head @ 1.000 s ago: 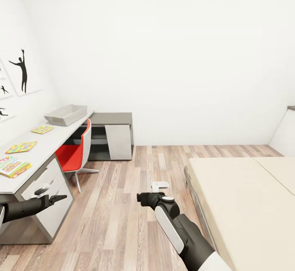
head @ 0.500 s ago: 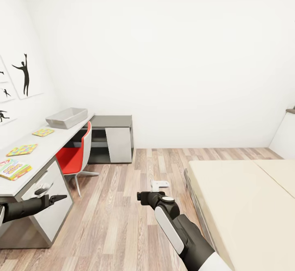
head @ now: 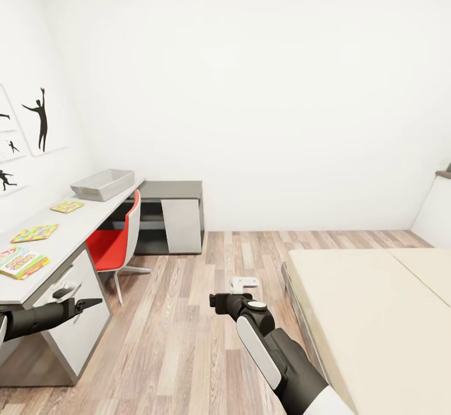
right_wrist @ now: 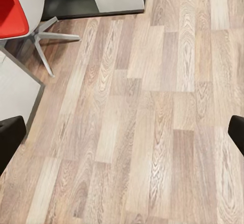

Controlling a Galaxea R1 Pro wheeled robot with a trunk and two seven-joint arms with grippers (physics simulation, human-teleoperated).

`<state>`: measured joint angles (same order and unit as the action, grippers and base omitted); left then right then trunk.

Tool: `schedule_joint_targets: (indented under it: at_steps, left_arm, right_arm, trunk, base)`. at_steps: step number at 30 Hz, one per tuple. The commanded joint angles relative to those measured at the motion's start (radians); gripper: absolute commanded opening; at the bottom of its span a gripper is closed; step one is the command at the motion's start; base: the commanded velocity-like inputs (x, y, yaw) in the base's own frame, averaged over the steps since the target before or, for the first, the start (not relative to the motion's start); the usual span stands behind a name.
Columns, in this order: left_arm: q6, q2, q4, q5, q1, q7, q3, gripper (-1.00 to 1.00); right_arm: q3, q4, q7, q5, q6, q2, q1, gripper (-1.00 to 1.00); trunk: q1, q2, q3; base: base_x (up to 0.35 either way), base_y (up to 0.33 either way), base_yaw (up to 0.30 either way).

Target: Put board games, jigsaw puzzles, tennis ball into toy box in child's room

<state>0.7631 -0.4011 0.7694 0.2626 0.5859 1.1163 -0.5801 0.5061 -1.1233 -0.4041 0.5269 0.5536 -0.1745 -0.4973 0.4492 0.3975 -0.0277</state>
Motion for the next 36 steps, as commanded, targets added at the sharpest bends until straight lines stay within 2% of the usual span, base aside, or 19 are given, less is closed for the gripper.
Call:
schedule_joint_targets:
  at_steps: [1,14,36]
  left_arm:
    - [0.007,0.001,0.001,0.010,0.002,0.010,-0.004,1.00]
    - [0.007,0.001,0.001,0.010,0.002,0.010,-0.004,1.00]
    - [0.009,0.001,0.001,0.010,0.002,0.010,-0.004,1.00]
  right_arm:
    - [0.001,-0.001,-0.010,0.010,0.001,0.000,-0.001,1.00]
    - [0.000,0.003,-0.005,0.010,-0.001,0.000,-0.001,1.00]
    - [0.000,0.005,-0.003,0.010,-0.001,0.000,-0.001,1.00]
  trunk:
    - [0.001,0.002,-0.002]
    - [0.001,0.002,-0.001]
    - [0.001,0.002,-0.001]
  base:
    - [0.000,0.000,0.000]
    - [0.000,-0.003,0.000]
    - [0.000,-0.080,0.000]
